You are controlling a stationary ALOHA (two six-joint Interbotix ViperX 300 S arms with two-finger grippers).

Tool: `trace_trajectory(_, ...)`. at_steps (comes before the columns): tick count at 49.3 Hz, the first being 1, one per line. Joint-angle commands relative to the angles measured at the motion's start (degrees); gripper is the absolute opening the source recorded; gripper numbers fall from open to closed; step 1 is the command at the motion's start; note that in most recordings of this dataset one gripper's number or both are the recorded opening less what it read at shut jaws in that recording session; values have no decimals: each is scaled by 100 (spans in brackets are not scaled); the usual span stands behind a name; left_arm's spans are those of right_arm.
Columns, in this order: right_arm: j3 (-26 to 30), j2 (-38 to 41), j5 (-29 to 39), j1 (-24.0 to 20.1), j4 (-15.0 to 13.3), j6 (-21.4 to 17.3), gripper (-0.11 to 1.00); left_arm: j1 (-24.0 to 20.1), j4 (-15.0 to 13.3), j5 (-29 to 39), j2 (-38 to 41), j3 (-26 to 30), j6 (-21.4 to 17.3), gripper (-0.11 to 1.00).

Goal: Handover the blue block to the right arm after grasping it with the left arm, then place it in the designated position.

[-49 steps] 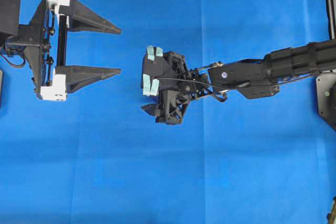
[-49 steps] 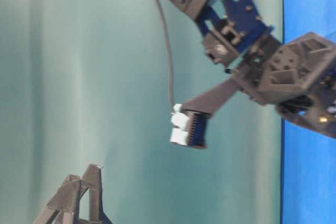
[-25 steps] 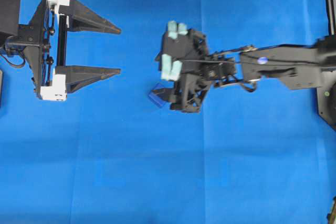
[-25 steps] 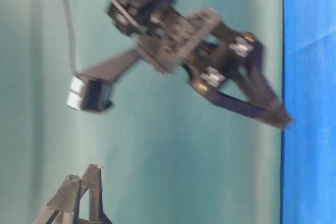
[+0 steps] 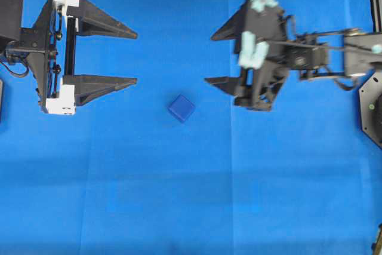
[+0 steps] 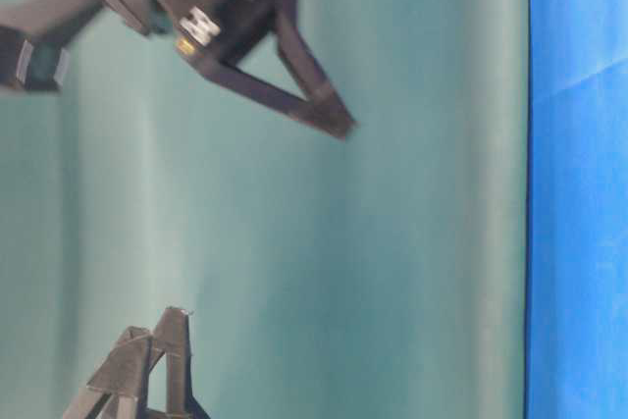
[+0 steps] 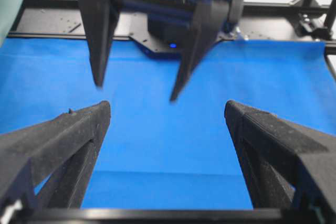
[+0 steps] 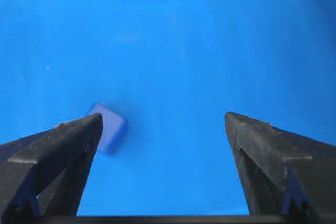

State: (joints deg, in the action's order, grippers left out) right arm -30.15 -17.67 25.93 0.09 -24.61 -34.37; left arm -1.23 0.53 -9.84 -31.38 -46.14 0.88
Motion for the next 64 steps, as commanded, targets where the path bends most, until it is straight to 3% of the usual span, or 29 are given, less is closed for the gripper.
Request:
trace_trajectory(1, 18, -378, 132, -9, -18, 9, 90, -9, -9, -35, -105, 149, 9, 93)
trace_trajectory(12, -246, -1002, 272, -9, -18, 9, 90, -9, -9, -35, -114, 149, 9, 93)
trace_trajectory(26, -290, -1072, 26, -9, -88, 9, 90, -9, -9, -53, -97, 158, 9, 93)
trace_trajectory(41, -360, -1222, -879, 18, -439, -18, 90, 0, -9, -53, -114, 149, 9, 93)
trace_trajectory(64, -773, -1503, -2215, 149, -457, -53, 89, -9, -9, -62, -132, 149, -9, 93)
